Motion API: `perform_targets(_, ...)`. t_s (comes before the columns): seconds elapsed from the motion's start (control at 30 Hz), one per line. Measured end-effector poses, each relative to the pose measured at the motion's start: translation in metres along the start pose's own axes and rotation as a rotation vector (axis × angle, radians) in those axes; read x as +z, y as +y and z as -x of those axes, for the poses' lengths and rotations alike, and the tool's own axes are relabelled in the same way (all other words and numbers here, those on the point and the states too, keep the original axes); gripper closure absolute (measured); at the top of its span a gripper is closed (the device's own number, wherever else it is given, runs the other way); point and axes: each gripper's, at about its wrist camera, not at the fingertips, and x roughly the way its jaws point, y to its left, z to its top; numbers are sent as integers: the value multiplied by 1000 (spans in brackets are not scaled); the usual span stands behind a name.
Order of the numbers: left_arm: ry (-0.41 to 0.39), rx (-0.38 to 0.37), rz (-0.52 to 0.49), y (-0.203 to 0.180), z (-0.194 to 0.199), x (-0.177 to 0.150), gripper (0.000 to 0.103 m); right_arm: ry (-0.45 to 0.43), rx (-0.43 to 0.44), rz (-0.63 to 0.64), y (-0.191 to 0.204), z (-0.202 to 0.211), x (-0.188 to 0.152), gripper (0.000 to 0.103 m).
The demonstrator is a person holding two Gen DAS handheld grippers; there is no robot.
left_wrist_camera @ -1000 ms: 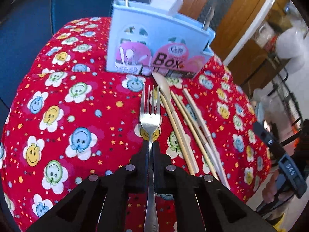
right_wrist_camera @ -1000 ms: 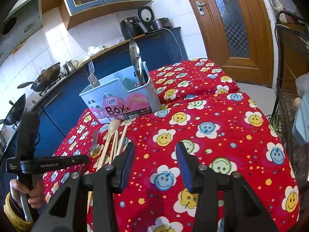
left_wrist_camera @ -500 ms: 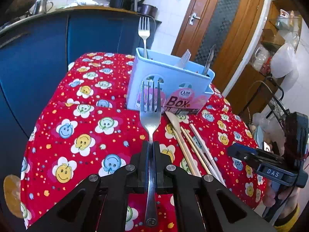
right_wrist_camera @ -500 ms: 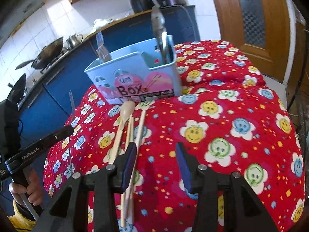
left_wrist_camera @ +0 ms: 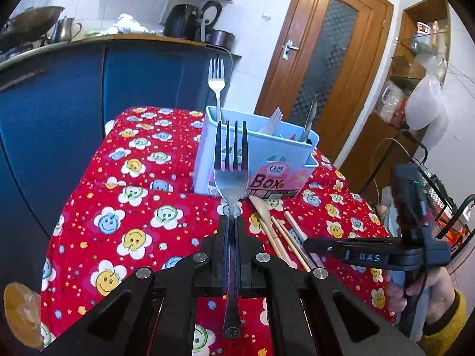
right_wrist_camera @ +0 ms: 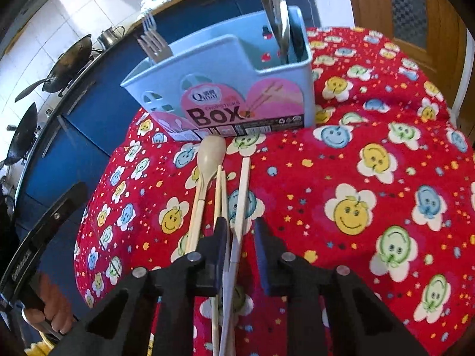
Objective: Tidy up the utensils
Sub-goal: 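Carry the fork toward the caddy with the left tool while the right tool grasps a white chopstick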
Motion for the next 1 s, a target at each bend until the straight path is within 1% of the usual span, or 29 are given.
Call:
perform_targets(0.07,-2,-5,6,1,1,1,100,3,4,-7,-2,-3,1,94)
perform_targets(0.2,-14,-15,13,2,3,2,100,-25,18,-11,-3,2,-1,95)
perform_targets(0.3,-30,-52,19,2,6,3,100,-66,39,-18,-5,12,-3,95)
perform_targets(0.4,-54,-73,14,-2,11,5,100,-127,56,-24,-7,26,-6,95)
perform_targets(0.7,-112,-84,-6,-14,21,19,100,-336,71,12,0,75,-12,95)
perform_targets(0.9,-144,-79,-21,-20,25,36,100,-441,67,32,4,99,-10,95)
perform_targets(1.0,-170,-73,-34,-24,28,47,100,-477,64,47,7,105,-6,95)
